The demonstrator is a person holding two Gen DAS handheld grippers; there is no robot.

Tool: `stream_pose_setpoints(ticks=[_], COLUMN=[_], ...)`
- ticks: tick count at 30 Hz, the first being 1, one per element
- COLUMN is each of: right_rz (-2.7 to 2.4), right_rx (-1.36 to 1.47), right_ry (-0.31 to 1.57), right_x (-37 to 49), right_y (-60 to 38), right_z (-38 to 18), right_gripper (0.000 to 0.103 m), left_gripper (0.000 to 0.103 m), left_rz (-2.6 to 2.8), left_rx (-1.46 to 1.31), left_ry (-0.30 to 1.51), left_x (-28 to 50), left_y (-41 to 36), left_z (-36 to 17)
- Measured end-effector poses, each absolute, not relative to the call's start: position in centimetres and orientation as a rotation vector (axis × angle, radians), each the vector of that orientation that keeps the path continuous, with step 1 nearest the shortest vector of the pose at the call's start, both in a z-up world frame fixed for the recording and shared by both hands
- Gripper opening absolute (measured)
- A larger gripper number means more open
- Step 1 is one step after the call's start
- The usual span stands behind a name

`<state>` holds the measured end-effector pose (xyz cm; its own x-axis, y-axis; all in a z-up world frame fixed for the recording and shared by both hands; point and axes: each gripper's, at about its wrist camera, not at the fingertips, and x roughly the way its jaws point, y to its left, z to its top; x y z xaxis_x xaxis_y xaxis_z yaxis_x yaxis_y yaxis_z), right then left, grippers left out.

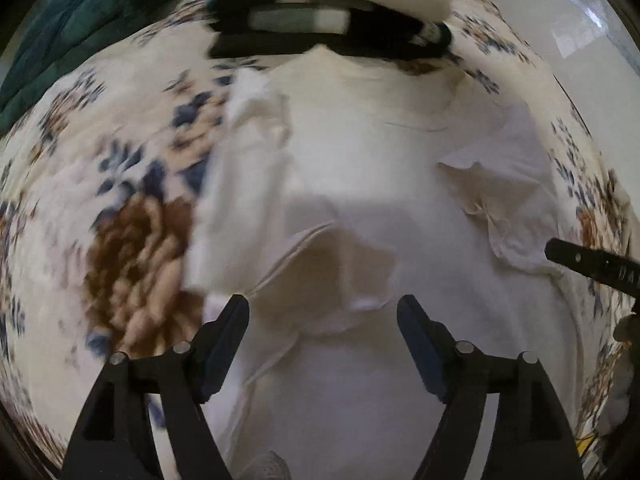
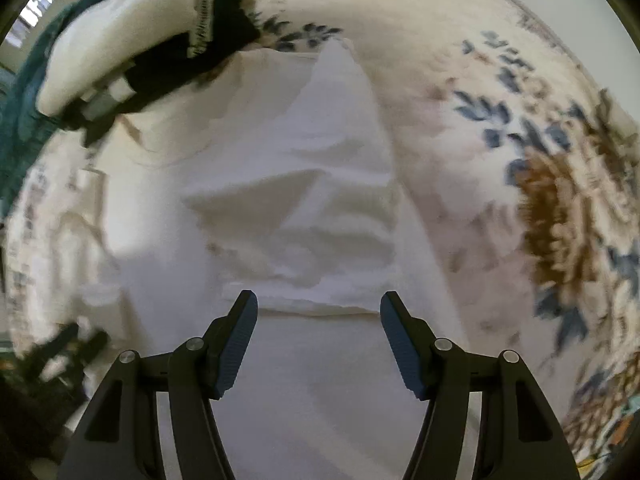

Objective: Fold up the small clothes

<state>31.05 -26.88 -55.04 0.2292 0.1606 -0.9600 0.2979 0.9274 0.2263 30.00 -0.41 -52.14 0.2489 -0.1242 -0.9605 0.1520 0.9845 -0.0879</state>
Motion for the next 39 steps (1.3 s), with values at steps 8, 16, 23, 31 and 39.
stream_pose_setpoints(ticks=[8,16,23,31,39], right_rz=[0.267,0.366,0.063,-0.089,0.086], right_rx=[0.399,0.083,0.136,0.413,0.696], right_ry=[1.332,1.428,1.398,1.462,1.634], right_x=[35.4,38.4,39.5,37.5,31.5], right_y=[-14.2,-0.4,-11.1,-21.9,-20.1], right_z=[-52.2,-54.0,-53.0,-53.3,-59.4], right_gripper=[0.066,0.068,0.003,0.047,0.041], left_gripper=[0.075,0.075,0.075,0.075,0.075], left_rz=[0.293,0.447,0.37,0.258,0.182], left_rx=[0.122,0.059,0.001,-0.042,0.001], left_ry=[1.317,1.357,1.334,1.318,1.314], left_x=[25.6,24.5,26.6,30.3,33.5], left_y=[9.1,13.8,13.3,10.5,8.3], left_z=[-52.3,-53.5,-52.5,-52.8,-53.6])
